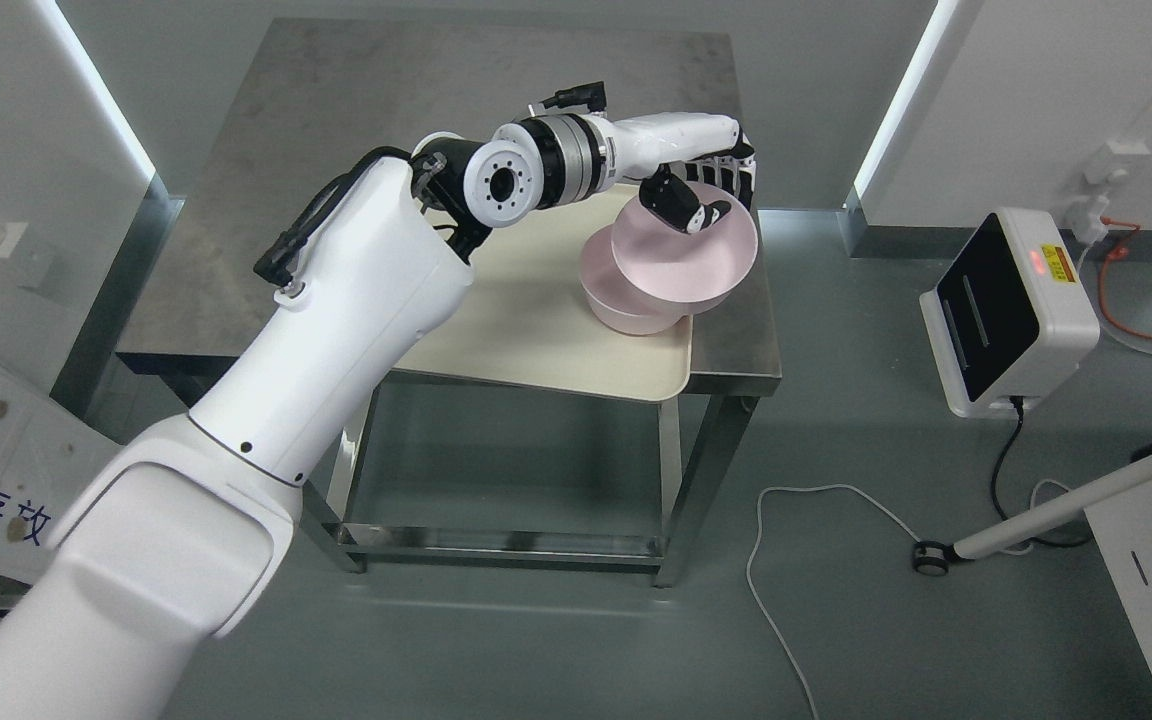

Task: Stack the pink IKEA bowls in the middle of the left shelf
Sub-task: 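Lift the pink bowl with the left hand and carry it over the other bowl, then lower the held bowl into the other pink bowl and release it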

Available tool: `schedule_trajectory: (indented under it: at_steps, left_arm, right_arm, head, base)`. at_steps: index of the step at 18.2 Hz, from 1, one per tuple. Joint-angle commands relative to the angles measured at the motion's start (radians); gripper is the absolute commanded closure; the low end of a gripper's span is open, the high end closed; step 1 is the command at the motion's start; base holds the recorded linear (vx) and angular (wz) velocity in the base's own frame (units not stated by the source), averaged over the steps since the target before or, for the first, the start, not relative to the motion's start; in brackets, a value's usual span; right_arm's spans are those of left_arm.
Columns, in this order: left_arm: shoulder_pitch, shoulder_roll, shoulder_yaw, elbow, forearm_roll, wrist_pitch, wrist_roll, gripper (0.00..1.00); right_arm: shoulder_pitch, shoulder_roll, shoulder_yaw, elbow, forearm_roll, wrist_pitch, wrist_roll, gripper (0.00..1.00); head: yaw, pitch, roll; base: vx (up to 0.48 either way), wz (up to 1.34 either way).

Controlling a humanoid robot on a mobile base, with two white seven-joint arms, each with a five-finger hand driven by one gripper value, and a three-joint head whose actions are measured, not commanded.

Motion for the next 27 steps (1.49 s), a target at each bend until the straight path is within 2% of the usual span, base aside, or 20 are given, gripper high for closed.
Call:
schedule_trajectory:
  at_steps: [1,16,17,19,20,22,25,26,27]
  left_arm:
    - [-0.002,0.009,-0.009,0.025,-0.005,0.004,0.014,0.96]
    - [-0.015,0.009,0.097,0.068,-0.017,0.001,0.011,0.95]
    - [-0.012,0.009,0.121,0.066,-0.014,-0.005,0.011,0.87]
    - [0.014,0.009,0.222,0.040,-0.007,-0.005,0.008,0.41]
    - [0.036,0.009,0.264,0.023,-0.005,-0.005,0.019,0.33]
    - [0.059,0.009,0.302,0.022,-0.004,-0.004,0.051,0.07]
    - [0.087,0.009,0.309,0.026,0.001,0.028,0.088,0.06]
    - [0.085,0.009,0.309,0.026,0.001,0.072,0.083,0.07]
    - [0.082,0.009,0.306,0.026,0.004,0.162,0.071,0.07]
  right_arm:
    - [0.029,-0.017,-0.011,-0.034,0.000,-0.001,0.000,0.00]
    - [0.029,-0.017,-0.011,-0.034,0.000,-0.001,0.000,0.00]
    - [0.029,-0.017,-0.011,-0.034,0.000,0.001,0.000,0.00]
    - [0.029,-0.017,-0.011,-0.034,0.000,0.001,0.000,0.00]
    - [0.029,-0.017,-0.012,-0.034,0.000,0.001,0.000,0.00]
    - [0.029,-0.017,-0.011,-0.034,0.000,-0.001,0.000,0.00]
    - [0.029,-0.017,-0.011,-0.034,0.000,0.001,0.000,0.00]
    - [0.029,-0.017,-0.012,-0.034,0.000,-0.001,0.000,0.00]
    - [0.029,-0.017,-0.011,-0.034,0.000,0.001,0.000,0.00]
  head:
    - [0.0000,0.000,0.000]
    - [0.0000,0.000,0.000]
    - [0.0000,0.000,0.000]
    - [0.0000,0.000,0.000]
    - [0.0000,0.000,0.000]
    - [0.0000,0.000,0.000]
    - [0.0000,0.000,0.000]
    - [0.0000,0.000,0.000]
    - [0.0000,0.000,0.000]
  base:
    - [0.000,0.00]
    - [0.000,0.00]
    - [0.000,0.00]
    - [0.000,0.00]
    - [0.000,0.00]
    - [0.000,0.00]
    - [0.000,0.00]
    - [0.000,0.00]
    - [0.000,0.00]
